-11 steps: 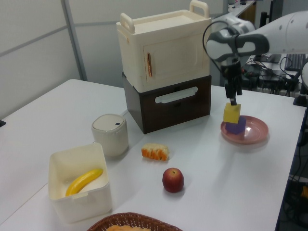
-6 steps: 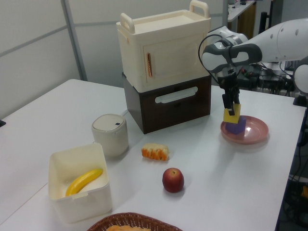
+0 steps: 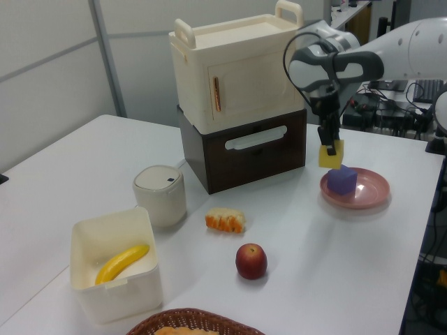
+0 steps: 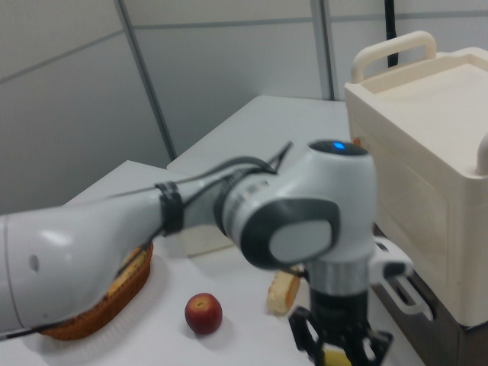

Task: Put the yellow cube on the table
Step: 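Grasp the yellow cube off the purple cube and lift it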

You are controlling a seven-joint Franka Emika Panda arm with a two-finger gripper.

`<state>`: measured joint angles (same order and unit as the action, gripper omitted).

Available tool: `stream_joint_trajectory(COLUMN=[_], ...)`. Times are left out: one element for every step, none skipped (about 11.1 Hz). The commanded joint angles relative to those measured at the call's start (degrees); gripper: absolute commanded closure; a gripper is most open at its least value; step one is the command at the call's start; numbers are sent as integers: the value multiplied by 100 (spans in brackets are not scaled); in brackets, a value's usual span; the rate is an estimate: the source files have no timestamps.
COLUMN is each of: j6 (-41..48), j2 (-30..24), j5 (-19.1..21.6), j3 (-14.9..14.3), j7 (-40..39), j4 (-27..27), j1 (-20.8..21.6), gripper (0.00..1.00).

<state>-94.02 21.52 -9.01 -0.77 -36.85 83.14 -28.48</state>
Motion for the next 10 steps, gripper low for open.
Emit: stream_joint_trajectory(j6=[383,410,384,393,410,419,419,410,410,428], j2=[-376,-368,-359,-359,-368,-359,-342,-333,-341,-368], j5=[57,197,450,670,812,831,831,822,813,805], j3=[-11,-11,-11,-11,-11,-11,-11,-11,-11,-11], j7=[64,334,632,792,915,1204,1398,1513,1723,1882], j4=[105,105,105,105,105,114,149,158,149,123], j1=[631,894,1045,1264,1527,1817,2029,2214,2328,2425], gripper=[76,76,75,74,71,65,62,36,0,0])
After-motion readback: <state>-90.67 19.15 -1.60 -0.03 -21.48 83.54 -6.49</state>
